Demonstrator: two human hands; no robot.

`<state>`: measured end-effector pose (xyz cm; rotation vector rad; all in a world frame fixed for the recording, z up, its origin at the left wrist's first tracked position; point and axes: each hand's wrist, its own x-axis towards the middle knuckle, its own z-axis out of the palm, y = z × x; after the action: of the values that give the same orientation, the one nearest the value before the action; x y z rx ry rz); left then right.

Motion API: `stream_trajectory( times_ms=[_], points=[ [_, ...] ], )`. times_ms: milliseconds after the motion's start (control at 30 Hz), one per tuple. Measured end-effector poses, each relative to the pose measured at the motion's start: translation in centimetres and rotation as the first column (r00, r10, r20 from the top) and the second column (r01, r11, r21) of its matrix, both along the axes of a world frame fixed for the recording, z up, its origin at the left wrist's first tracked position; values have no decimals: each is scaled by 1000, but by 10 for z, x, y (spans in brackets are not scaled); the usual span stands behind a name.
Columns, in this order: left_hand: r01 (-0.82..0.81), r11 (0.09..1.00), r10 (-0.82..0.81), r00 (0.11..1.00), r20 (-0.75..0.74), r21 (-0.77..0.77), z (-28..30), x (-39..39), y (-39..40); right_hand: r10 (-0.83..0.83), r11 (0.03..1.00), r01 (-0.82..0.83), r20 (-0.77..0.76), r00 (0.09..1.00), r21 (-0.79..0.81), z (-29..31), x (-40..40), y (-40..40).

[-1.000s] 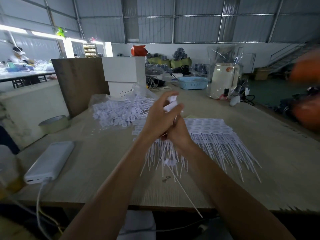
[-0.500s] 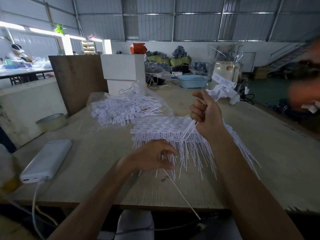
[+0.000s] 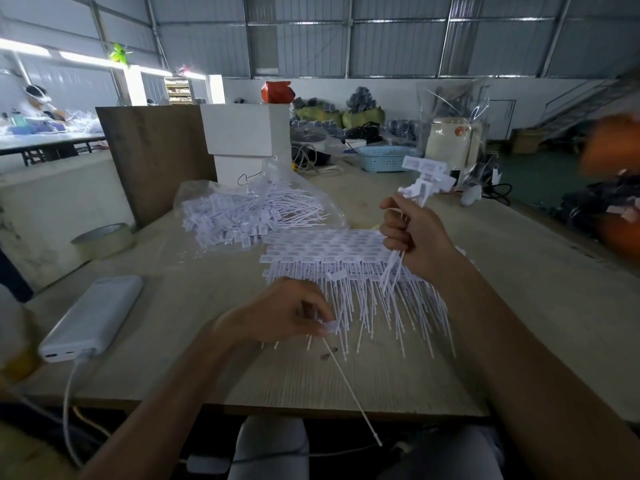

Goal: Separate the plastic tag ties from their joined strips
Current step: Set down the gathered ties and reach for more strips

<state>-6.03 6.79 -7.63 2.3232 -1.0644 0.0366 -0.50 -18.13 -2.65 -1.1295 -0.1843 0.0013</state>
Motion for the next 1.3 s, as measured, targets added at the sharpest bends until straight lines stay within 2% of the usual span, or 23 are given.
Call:
stream_trajectory(
  times_ms=[100, 233, 367, 467, 533, 667, 767, 900, 967, 1067, 1133, 1200, 1300],
  points=[
    [38, 998, -40, 997, -65, -41, -1, -1, 8, 6, 997, -5, -22, 1000, 73, -10, -1, -4],
    [56, 995, -59, 998, -32, -79, -2, -4, 7, 56, 994, -53, -31, 998, 94, -13, -1, -4],
    [56, 983, -74, 992, -104, -173, 22, 0, 12, 218, 973, -222, -65, 974, -59, -17, -7, 3],
    [77, 990, -92, 988, -124, -122, 41, 6, 9, 318, 909, -327, -74, 945, -261, -22, -15, 15],
    [113, 992, -121, 983, -141, -62, 48, 7, 0, 347, 868, -345, -61, 936, -357, -24, -18, 21],
    [231, 973, -225, 948, -225, 0, 46, 5, -15, 301, 872, -300, -61, 952, -387, -25, -17, 18],
    [193, 969, -228, 939, -257, -157, 43, 8, -11, 272, 883, -274, -60, 960, -382, -25, -17, 15],
    [127, 903, -281, 897, -341, -410, 38, 14, -1, 255, 874, -259, -65, 965, -411, -26, -17, 16],
    [108, 886, -311, 860, -405, -451, 30, 15, -4, 258, 866, -262, -70, 964, -425, -26, -19, 18],
    [52, 946, -204, 862, -465, -319, 19, 17, -10, 259, 867, -264, -70, 963, -422, -24, -22, 20],
    [-41, 959, -69, 926, -371, -281, 19, 20, -10, 246, 871, -249, -63, 967, -423, -22, -23, 20],
    [-177, 912, 83, 963, -258, -369, 25, 26, -8, 223, 878, -225, -55, 973, -423, -22, -23, 19],
    [-303, 814, 268, 953, -143, -495, 37, 34, -8, 206, 890, -198, -26, 978, -410, -23, -24, 19]
  ],
)
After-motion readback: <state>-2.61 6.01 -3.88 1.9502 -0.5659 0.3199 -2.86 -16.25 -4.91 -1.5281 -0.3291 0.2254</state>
